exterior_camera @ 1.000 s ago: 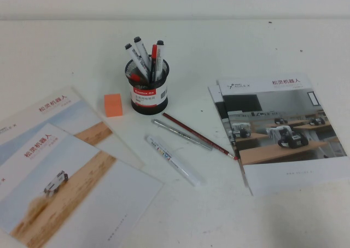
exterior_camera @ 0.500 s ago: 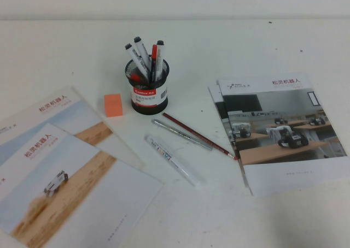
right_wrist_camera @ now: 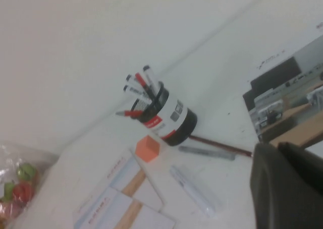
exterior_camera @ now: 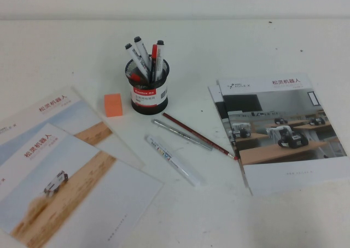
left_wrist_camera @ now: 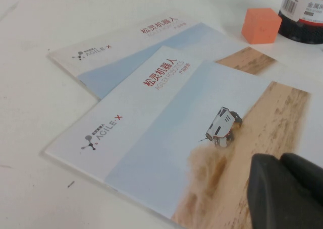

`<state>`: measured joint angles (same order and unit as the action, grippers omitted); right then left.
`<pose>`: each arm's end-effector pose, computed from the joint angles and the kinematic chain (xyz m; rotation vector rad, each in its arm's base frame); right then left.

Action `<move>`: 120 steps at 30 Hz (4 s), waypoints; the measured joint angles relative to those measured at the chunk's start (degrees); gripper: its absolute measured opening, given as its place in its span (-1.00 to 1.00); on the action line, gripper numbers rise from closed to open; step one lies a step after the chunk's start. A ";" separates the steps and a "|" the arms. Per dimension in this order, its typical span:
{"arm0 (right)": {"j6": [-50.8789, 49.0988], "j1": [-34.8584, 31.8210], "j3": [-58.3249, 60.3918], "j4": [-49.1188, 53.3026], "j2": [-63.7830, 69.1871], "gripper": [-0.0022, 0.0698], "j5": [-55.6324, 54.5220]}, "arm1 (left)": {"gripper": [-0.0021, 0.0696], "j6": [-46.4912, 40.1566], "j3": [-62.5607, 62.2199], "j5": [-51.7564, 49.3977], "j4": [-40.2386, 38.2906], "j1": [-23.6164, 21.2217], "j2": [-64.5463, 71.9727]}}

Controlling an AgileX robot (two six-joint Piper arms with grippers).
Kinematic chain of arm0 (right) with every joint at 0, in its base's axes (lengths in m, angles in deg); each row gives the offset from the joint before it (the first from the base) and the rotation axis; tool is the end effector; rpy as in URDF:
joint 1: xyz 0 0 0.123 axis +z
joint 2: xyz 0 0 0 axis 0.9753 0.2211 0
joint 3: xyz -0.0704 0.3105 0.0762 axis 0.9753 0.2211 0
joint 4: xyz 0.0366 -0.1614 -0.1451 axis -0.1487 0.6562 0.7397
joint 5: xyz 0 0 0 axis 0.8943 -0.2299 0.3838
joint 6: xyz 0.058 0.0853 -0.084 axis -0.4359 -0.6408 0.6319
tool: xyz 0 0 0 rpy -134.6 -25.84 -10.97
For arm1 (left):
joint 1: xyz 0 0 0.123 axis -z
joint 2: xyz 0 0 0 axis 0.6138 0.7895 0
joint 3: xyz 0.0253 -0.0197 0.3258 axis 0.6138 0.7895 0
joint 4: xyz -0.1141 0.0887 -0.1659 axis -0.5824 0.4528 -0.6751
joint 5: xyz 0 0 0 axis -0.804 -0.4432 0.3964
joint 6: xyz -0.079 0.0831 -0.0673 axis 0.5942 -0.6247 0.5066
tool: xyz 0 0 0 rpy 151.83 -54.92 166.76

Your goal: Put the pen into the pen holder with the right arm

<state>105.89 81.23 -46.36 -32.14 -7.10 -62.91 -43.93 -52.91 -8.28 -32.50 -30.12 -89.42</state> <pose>0.0124 0.0442 0.2000 0.3377 1.6618 0.9183 0.0171 -0.0024 0.1617 0.0975 1.8722 -0.1145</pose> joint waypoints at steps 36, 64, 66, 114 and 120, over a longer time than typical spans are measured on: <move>-21.25 27.64 -66.22 70.62 91.11 -0.99 35.63 | -0.94 0.00 0.00 0.00 0.00 0.00 0.00; 0.74 31.90 -107.72 55.22 121.80 -0.10 49.28 | -0.94 0.00 0.00 0.00 0.00 0.00 0.00; 0.74 32.87 -108.09 56.13 122.67 -0.10 49.28 | -0.94 0.00 0.00 0.00 0.00 0.00 0.00; 14.80 36.35 -106.80 33.19 120.14 -0.61 16.83 | -0.94 0.00 0.00 0.00 0.00 0.00 0.00; 15.89 36.24 -106.80 32.48 119.60 -0.61 15.93 | -0.94 0.00 0.00 0.00 0.00 0.00 0.00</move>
<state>121.78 117.48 -153.15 0.34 112.50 -46.98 -43.93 -52.91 -8.28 -32.50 -30.12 -89.42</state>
